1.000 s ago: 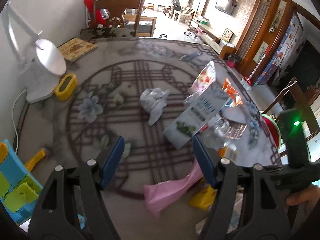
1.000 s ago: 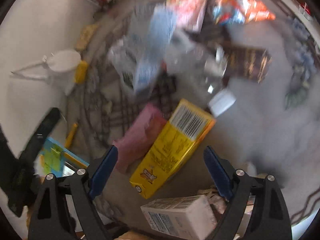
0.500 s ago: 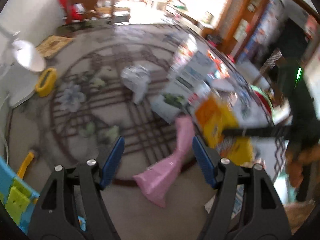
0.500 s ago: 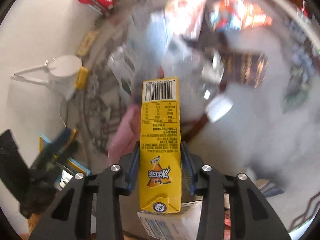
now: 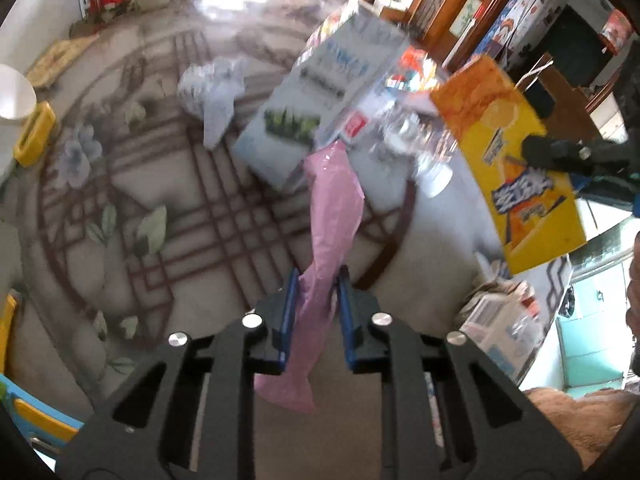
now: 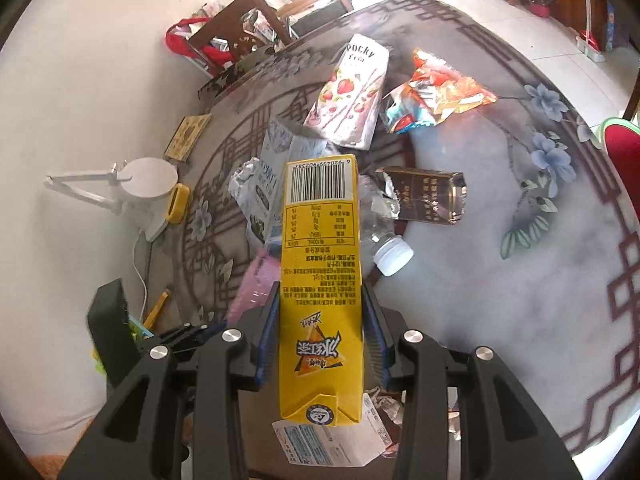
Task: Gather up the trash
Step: 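Grasp the yellow juice carton with the right tool while the left grasps the pink bag, then lift the yellow carton with the right tool while the left lifts the pink bag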
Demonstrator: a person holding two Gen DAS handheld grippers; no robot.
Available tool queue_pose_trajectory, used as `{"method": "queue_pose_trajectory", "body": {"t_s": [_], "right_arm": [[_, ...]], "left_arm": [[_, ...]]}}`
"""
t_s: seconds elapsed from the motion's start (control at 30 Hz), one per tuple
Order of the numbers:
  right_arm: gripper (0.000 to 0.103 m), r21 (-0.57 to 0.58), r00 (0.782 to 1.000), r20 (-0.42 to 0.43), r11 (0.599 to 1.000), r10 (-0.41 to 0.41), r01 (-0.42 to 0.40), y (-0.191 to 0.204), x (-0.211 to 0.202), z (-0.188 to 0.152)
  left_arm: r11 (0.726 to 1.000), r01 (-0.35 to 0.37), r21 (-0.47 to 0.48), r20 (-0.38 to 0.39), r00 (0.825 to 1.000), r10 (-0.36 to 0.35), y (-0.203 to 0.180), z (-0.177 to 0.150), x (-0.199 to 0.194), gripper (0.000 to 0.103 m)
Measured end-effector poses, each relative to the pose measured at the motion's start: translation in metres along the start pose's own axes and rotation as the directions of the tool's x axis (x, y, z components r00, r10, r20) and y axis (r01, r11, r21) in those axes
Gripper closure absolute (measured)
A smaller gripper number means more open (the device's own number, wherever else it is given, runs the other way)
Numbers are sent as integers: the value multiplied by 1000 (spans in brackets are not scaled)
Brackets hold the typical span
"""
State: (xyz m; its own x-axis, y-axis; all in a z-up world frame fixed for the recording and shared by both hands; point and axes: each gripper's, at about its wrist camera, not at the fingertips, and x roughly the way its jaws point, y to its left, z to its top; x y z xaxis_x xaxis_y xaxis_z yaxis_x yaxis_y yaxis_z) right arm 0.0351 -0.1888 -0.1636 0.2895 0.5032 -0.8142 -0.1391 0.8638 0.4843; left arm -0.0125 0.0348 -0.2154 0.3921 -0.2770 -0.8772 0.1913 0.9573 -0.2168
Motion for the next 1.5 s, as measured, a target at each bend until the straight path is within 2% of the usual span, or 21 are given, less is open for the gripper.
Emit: {"method": "queue_pose_trajectory", "body": {"t_s": [0.13,0.3,0.53,0.97,1.5], "right_arm": [[66,-11,1000,30,1000,-6,6,0,-7,2],[66,-44,998,56,999,-9,12,5,-16,4],[65,-79,993,114,996,-28,37,6,-33,11],[65,-56,988,152,997,-38,47,-13,-52,20],[65,2,979,196,998,-55,55,-51,-81,25]], "left_arm": [[1000,17,-13,80,997,-16,-12,10,-24,84],[999,47,-28,139,989,-43,-27,25,-43,84],[998,51,-38,207,977,-42,-35,38,-61,84],[998,59,-30,211,976,-52,-53,49,-58,84],[997,80,16,216,973,-81,-94,67,-48,84]]}}
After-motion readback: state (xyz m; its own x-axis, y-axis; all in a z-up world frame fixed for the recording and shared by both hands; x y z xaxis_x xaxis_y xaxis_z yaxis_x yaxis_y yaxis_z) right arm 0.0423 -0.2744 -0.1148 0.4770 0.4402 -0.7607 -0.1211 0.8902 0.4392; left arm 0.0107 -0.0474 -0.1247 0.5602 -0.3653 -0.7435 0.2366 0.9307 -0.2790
